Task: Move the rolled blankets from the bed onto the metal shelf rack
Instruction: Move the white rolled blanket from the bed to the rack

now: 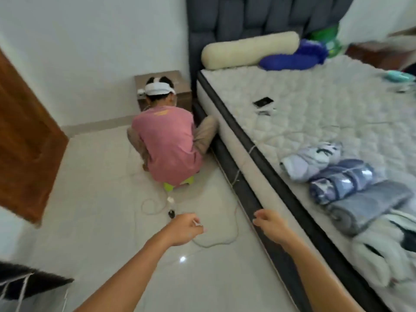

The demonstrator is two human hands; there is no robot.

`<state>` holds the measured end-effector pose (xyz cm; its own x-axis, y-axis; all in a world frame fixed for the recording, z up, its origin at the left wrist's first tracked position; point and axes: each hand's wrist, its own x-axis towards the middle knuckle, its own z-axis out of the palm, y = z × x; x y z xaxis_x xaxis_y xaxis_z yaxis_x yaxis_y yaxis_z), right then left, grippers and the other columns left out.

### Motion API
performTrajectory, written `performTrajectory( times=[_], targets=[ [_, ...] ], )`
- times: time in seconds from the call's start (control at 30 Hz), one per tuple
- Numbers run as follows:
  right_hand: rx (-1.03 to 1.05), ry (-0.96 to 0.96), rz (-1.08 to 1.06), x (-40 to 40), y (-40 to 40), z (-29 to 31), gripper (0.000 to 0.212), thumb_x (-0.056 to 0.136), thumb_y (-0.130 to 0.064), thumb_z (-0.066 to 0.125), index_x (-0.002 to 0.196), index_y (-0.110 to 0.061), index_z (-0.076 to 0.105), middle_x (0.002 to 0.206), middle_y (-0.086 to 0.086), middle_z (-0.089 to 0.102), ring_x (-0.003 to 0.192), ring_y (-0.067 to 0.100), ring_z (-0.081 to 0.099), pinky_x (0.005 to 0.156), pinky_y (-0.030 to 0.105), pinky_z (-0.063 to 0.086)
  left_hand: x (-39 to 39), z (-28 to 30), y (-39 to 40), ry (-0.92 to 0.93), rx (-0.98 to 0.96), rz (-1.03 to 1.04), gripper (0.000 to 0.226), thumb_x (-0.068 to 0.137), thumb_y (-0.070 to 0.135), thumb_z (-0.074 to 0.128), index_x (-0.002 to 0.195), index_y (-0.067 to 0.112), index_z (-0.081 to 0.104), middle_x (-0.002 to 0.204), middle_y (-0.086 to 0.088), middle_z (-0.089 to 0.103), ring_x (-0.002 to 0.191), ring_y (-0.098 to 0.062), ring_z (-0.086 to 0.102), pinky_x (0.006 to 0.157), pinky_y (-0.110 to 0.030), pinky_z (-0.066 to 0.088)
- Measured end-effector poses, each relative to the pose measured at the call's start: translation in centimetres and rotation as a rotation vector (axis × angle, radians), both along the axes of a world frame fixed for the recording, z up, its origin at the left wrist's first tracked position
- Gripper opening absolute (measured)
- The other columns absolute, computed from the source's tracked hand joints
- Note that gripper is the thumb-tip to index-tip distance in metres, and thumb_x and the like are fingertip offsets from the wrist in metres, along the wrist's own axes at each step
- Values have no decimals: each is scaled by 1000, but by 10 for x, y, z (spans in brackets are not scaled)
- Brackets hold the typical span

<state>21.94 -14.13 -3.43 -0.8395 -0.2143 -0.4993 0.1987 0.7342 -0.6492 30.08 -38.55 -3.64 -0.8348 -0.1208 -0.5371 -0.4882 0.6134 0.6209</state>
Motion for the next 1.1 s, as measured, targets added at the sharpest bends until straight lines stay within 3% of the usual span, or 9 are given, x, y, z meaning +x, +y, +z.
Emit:
performTrajectory(
  times=[0.1, 0.3, 0.43, 0.53, 0.6, 0.67, 0.8, 0.97, 1.1],
  targets=[
    [-38, 42, -241, -19, 93, 10, 30, 88, -22, 63, 115, -11, 66, 105, 5, 67, 95, 17, 59, 85, 27, 43, -68, 9, 82, 36, 92, -108, 12, 87, 29, 64, 80, 20, 58, 81, -3, 61, 74, -17, 58, 63, -29, 47],
    [-98, 102, -679, -34, 219, 16, 27, 89, -26, 61, 113, -13, 64, 86, -3, 58, 84, 16, 56, 73, 26, 42, -173, 28, 229, -16, 245, -374, 13, 91, 30, 59, 90, 16, 60, 85, -1, 62, 72, -12, 59, 58, -20, 42],
    [-84, 97, -894, -29, 272, 9, 23, 90, -25, 60, 112, -17, 61, 99, 1, 63, 84, 13, 58, 70, 24, 43, -225, 16, 313, -82, 321, -511, 13, 92, 29, 59, 88, 16, 57, 84, -2, 60, 69, -13, 57, 58, -23, 40],
    [-65, 69, -1064, -24, 297, 2, 30, 87, -27, 62, 114, -14, 63, 111, 5, 66, 100, 19, 61, 84, 33, 49, -243, 5, 367, -170, 364, -579, 17, 94, 21, 57, 78, 16, 52, 80, -5, 53, 62, -13, 50, 46, -17, 40],
    [-57, 64, -1185, -22, 308, -1, 24, 86, -29, 62, 107, -17, 64, 110, 5, 69, 99, 18, 62, 85, 31, 47, -246, -6, 393, -282, 350, -612, 15, 93, 26, 57, 83, 17, 54, 84, -4, 52, 66, -14, 51, 54, -22, 43],
    [-45, 65, -1270, -26, 315, -4, 19, 87, -30, 61, 102, -19, 62, 109, 5, 68, 95, 18, 61, 81, 29, 44, -248, -16, 411, -423, 284, -654, 29, 92, 38, 57, 111, 16, 58, 107, -6, 58, 88, -20, 56, 76, -34, 47],
    [16, 26, -1328, -43, 335, -25, 43, 86, -26, 63, 125, -8, 54, 124, 13, 59, 111, 28, 56, 85, 29, 39, -251, -42, 434, -635, 234, -565, 68, 86, 46, 62, 141, 15, 38, 140, -15, 46, 118, -30, 53, 85, -45, 47],
    [29, -124, -1397, -74, 378, -55, 88, 79, -46, 70, 145, -3, 29, 146, 21, 38, 133, 37, 41, 106, 45, 38, -259, -70, 450, -756, 276, -421, 81, 81, 49, 67, 146, 20, 31, 151, -9, 35, 136, -32, 38, 94, -50, 42],
    [-175, -239, -1348, -94, 419, -105, 98, 45, -77, 73, 116, -12, 55, 116, 9, 62, 99, 24, 61, 87, 38, 49, -261, -89, 463, -763, 347, -332, 62, 83, 52, 63, 136, 23, 48, 140, -2, 50, 129, -27, 45, 98, -50, 37]
  ],
)
